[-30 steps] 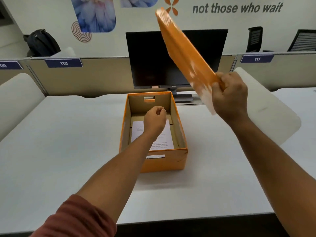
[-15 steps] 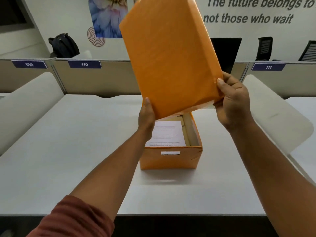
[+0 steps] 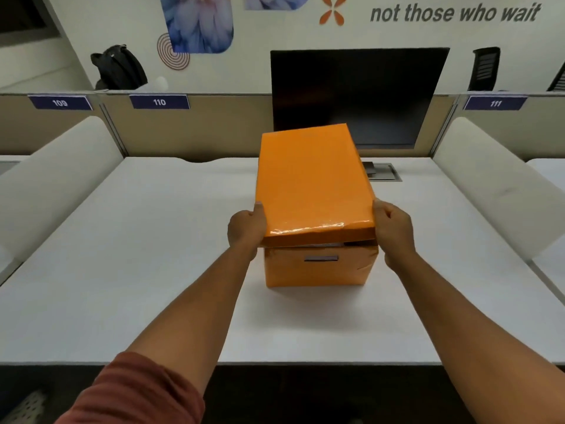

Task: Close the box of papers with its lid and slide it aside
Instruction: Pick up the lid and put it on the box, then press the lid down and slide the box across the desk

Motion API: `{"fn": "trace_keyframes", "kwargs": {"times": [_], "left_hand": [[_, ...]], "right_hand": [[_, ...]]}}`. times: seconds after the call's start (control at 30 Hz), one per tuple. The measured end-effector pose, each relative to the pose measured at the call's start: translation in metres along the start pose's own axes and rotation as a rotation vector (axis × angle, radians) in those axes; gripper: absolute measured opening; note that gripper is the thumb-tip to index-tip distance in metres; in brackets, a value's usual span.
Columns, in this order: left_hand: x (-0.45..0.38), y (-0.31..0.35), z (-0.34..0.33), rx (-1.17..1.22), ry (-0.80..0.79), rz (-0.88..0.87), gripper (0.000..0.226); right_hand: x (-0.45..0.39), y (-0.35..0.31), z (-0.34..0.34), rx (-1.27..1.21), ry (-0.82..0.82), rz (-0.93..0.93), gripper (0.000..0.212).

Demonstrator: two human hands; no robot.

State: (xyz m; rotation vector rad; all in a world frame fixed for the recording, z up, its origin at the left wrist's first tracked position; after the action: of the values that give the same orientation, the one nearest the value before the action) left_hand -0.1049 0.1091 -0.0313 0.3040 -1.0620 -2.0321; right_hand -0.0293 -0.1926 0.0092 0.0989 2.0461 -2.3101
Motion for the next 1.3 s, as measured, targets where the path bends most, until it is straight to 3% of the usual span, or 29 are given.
{"fn": "trace_keyframes", "kwargs": {"times": [0.13, 0.3, 0.7, 0.83, 1.07, 1.3], "left_hand": [[0.002, -0.002, -0.011, -0.117, -0.071, -0.100, 0.051], [0.002, -0.006, -0.014, -0.150, -0.111, -0.134, 0.051], [-0.009, -0.012, -0.010, -0.155, -0.205, -0.191, 0.048], [-0.022, -0.003, -0.011, -0.221, -0.157, -0.235, 0.052], [-0.058, 0.037, -0.035, -0.382, -0.145, -0.261, 0.076], [-0.103, 0.082, -0.046, -0.446, -0.100, -0.271, 0.076]], "right_hand": [[-0.004, 0.020, 0.016, 0.129, 0.093, -0.053, 0.047], [-0.004, 0.044, 0.017, 0.223, 0.030, -0.128, 0.057], [-0.014, 0.055, 0.020, 0.309, -0.054, -0.128, 0.048], [-0.040, 0.050, 0.022, 0.362, -0.115, -0.211, 0.036], [-0.104, 0.017, -0.014, 0.564, -0.192, 0.110, 0.050], [-0.185, 0.008, -0.076, 0.826, -0.458, 0.269, 0.057]]}}
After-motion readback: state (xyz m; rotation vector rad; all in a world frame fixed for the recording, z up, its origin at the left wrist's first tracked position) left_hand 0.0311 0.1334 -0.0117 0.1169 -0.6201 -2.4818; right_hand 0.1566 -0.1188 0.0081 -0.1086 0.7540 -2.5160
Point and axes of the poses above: each hand's wrist, its own x-axis away from the middle knuckle, its own z-axis out of the back of the hand, y = z × x, the point moved 5 cm from there along -x, towards the middle knuckle, and after that the axes turned 10 degrees about -x, right-handed, at the moved point
